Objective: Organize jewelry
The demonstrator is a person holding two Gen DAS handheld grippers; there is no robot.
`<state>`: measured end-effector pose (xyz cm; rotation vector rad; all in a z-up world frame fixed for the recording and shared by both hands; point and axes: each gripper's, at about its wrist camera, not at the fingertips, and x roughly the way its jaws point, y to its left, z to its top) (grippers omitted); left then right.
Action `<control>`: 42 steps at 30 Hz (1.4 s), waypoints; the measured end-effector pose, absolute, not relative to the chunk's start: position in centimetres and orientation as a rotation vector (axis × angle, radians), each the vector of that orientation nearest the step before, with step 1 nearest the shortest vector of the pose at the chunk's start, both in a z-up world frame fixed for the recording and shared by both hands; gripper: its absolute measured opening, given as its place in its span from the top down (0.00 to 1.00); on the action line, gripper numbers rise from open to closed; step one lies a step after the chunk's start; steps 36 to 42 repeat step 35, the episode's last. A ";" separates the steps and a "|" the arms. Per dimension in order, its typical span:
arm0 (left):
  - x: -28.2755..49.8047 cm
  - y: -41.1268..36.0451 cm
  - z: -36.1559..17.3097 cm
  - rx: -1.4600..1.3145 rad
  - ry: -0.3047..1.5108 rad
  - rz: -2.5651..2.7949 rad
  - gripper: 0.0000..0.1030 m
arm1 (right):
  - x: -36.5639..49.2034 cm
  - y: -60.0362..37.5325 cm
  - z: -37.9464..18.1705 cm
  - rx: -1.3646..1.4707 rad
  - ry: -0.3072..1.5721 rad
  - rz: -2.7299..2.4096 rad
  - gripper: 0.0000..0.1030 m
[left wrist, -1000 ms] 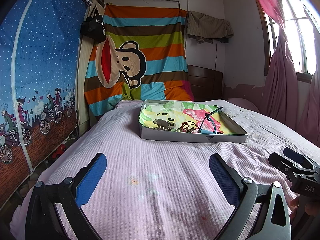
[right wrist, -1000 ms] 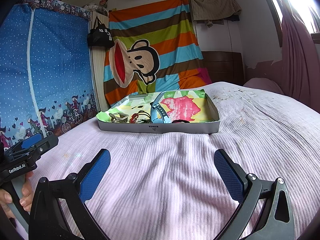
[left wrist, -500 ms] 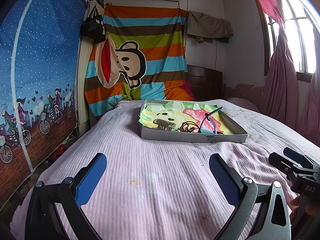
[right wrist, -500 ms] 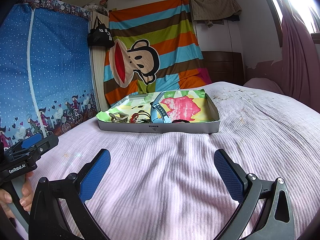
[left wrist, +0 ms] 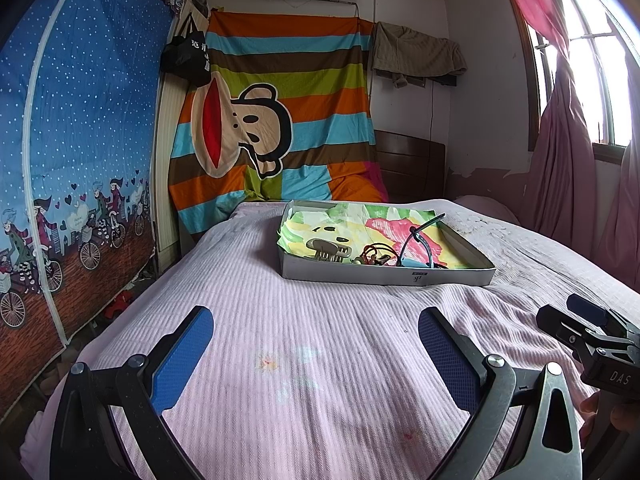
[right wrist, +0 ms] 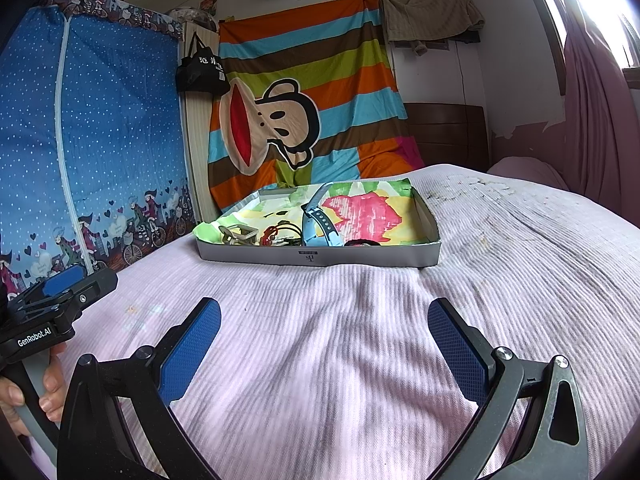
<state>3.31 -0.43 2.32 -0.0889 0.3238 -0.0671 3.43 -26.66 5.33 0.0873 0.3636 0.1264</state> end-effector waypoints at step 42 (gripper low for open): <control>3.3 0.4 2.6 -0.090 0.328 -0.040 0.00 | 3.4 -26.6 5.3 0.087 0.364 0.127 0.01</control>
